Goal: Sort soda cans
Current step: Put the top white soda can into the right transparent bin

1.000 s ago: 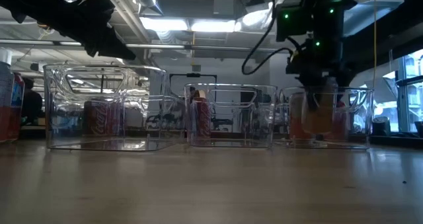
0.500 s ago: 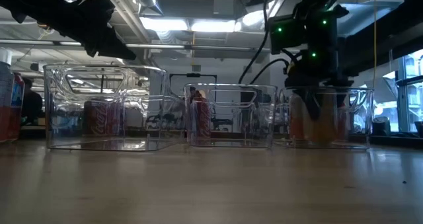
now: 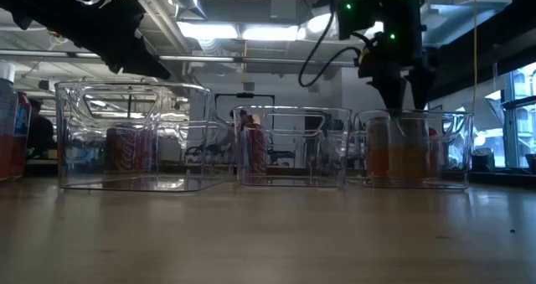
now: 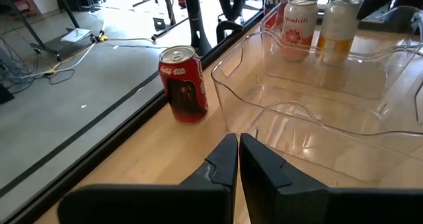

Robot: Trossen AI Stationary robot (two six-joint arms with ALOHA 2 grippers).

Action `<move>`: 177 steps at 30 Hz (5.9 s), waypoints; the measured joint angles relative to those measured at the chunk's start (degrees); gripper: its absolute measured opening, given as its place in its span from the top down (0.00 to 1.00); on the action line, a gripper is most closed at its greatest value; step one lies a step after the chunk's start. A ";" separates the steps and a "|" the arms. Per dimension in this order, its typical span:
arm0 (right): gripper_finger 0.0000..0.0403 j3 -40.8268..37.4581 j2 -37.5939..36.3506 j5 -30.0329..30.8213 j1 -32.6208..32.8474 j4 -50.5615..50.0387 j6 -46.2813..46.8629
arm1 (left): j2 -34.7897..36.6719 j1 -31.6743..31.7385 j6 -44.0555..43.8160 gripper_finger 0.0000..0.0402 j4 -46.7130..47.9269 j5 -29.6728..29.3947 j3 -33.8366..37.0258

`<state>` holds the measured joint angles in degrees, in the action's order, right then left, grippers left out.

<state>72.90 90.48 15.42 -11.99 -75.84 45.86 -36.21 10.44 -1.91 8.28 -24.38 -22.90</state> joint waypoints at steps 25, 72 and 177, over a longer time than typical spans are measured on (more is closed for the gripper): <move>0.10 5.28 -11.80 7.43 0.00 7.59 -13.91 | -2.81 4.74 -7.73 0.29 17.06 4.26 -14.57; 0.10 -7.12 -14.45 4.46 0.04 31.90 -22.18 | -25.49 -38.88 -89.82 0.24 81.11 22.88 -37.78; 0.10 -7.07 -14.43 1.41 0.02 31.81 -25.15 | -24.32 -45.27 -102.16 0.13 62.37 11.71 -17.55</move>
<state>65.82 76.05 16.82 -11.97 -44.03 20.71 -60.53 -34.83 -104.06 70.65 -12.67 -40.45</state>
